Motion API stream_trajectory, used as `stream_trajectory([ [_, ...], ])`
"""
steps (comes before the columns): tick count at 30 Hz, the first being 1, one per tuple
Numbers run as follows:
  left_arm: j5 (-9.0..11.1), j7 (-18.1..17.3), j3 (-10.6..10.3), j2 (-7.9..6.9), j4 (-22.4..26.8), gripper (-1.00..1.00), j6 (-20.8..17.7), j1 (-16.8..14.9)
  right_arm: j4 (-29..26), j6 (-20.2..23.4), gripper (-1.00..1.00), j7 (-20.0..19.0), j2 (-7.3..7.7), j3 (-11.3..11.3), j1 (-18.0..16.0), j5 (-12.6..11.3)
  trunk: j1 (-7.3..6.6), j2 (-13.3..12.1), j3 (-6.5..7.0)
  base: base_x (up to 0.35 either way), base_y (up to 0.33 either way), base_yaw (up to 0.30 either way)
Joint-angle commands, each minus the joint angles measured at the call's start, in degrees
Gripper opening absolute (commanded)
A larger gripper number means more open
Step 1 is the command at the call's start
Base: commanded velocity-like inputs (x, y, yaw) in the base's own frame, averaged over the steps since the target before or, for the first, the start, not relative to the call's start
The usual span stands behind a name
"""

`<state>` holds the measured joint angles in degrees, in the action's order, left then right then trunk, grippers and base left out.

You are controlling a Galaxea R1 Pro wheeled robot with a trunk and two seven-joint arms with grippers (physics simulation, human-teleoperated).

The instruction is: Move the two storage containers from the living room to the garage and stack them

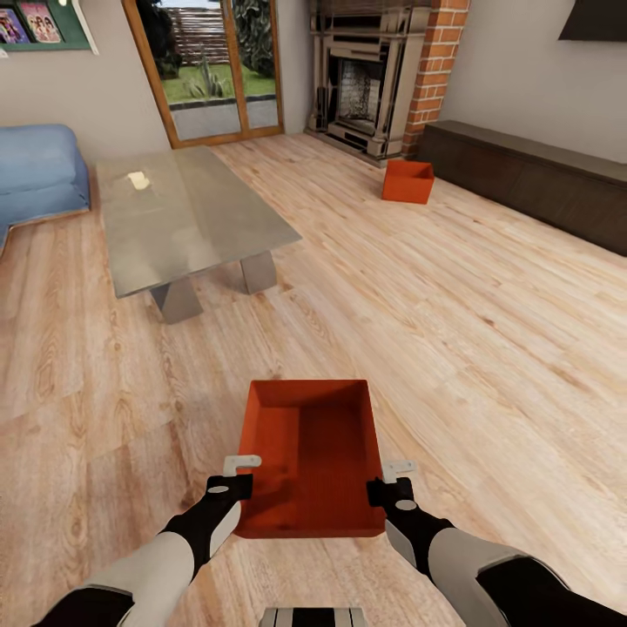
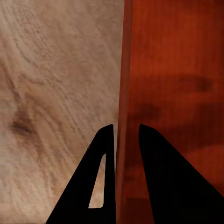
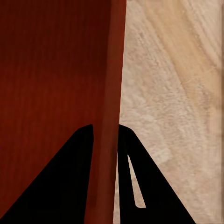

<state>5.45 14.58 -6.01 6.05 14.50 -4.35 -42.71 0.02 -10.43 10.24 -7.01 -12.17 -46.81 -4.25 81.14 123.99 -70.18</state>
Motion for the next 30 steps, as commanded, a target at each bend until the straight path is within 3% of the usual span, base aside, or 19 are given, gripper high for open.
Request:
stream_trajectory([
  [1,-0.1,1.0,-0.1,-0.08,0.1,-1.0,-0.4,0.0,0.1,-0.4,-1.0,0.4,0.21,0.2,0.0,-1.1,-0.23,-0.4,0.15,0.0,0.0,0.0],
  [30,-0.1,1.0,-0.1,-0.17,0.1,-1.0,-0.4,0.0,0.1,0.0,-1.0,0.4,-0.15,0.3,0.0,-1.2,-6.6,-12.0,5.36,0.0,0.0,0.0],
])
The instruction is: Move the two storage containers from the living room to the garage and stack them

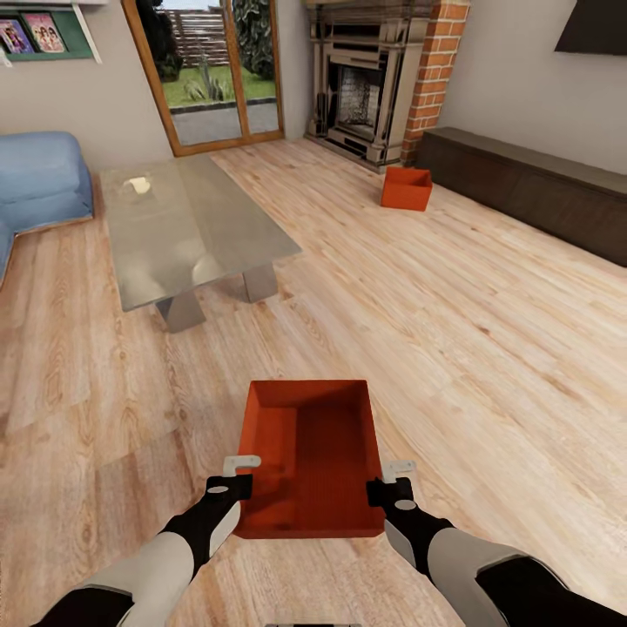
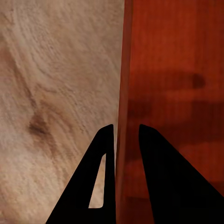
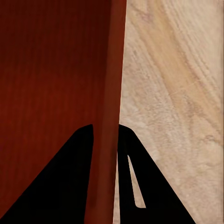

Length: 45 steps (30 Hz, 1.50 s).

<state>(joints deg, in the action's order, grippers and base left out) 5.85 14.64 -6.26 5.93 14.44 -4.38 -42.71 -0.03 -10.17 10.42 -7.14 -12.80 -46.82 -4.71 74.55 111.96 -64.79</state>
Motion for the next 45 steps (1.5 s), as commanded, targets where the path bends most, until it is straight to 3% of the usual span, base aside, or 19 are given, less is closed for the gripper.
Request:
stream_trajectory([
  [1,-0.5,0.9,0.2,-0.05,0.2,-1.0,-0.4,0.0,0.1,-0.2,-1.0,0.2,0.0,0.9,0.0,-0.7,-0.23,-0.4,0.15,0.0,0.0,0.0],
  [45,0.5,0.9,0.2,-0.13,0.2,-1.0,-0.4,0.0,0.1,-0.7,-1.0,0.2,0.03,0.9,0.0,-0.6,-9.9,-18.0,8.05,0.0,0.0,0.0],
])
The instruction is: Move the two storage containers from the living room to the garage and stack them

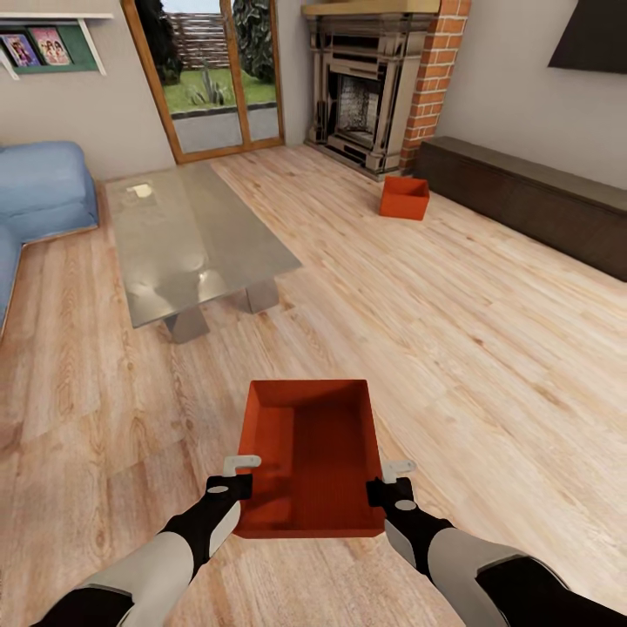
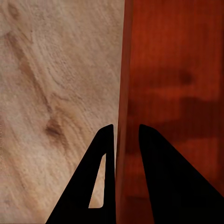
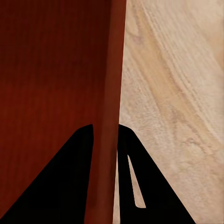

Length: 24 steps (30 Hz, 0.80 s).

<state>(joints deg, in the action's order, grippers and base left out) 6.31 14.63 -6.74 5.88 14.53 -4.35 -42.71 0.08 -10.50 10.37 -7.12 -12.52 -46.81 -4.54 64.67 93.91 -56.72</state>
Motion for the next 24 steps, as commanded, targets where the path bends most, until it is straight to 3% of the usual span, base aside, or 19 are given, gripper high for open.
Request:
stream_trajectory([
  [1,0.0,0.9,0.7,-0.07,0.1,-1.0,-0.4,0.0,0.0,-0.4,-1.0,0.3,0.0,0.7,0.0,-0.7,-0.23,-0.4,0.15,0.0,0.0,0.0],
  [24,0.2,0.9,0.7,-0.07,0.0,-1.0,-0.4,0.0,0.0,-0.4,-1.0,0.3,0.0,0.7,0.0,-0.7,-5.28,-9.6,4.28,0.0,0.0,0.0],
])
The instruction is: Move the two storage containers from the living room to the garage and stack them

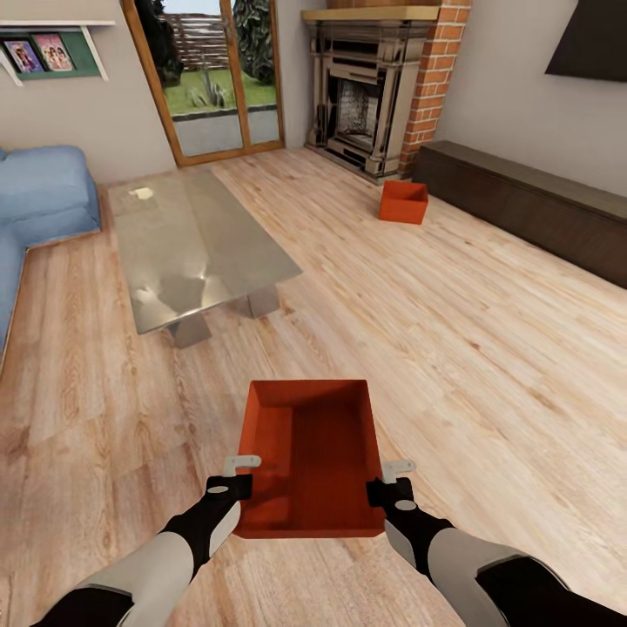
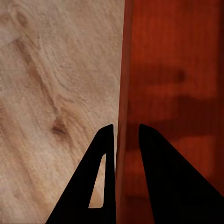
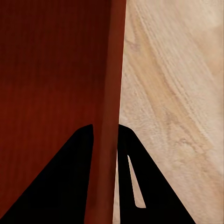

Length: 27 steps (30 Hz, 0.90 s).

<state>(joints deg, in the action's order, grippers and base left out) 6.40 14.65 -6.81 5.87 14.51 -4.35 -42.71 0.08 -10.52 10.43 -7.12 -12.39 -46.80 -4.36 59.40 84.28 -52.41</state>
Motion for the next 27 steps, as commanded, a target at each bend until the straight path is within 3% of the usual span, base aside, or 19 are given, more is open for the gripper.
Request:
stream_trajectory([
  [1,0.1,0.9,0.7,-0.07,0.0,-1.0,-0.4,0.0,0.0,-0.4,-1.0,0.3,0.0,0.5,0.0,-0.9,-0.23,-0.4,0.15,0.0,0.0,0.0],
  [16,0.1,0.9,0.7,-0.07,0.1,-1.0,-0.4,0.0,0.0,-0.3,-1.0,0.3,0.0,0.5,0.0,-0.9,-3.52,-6.4,2.85,0.0,0.0,0.0],
  [27,0.1,0.9,0.8,-0.15,1.3,-1.0,-0.3,0.0,0.0,-0.4,-1.0,0.3,-0.07,0.7,0.0,-0.9,-3.52,-6.4,2.87,0.0,0.0,0.0],
])
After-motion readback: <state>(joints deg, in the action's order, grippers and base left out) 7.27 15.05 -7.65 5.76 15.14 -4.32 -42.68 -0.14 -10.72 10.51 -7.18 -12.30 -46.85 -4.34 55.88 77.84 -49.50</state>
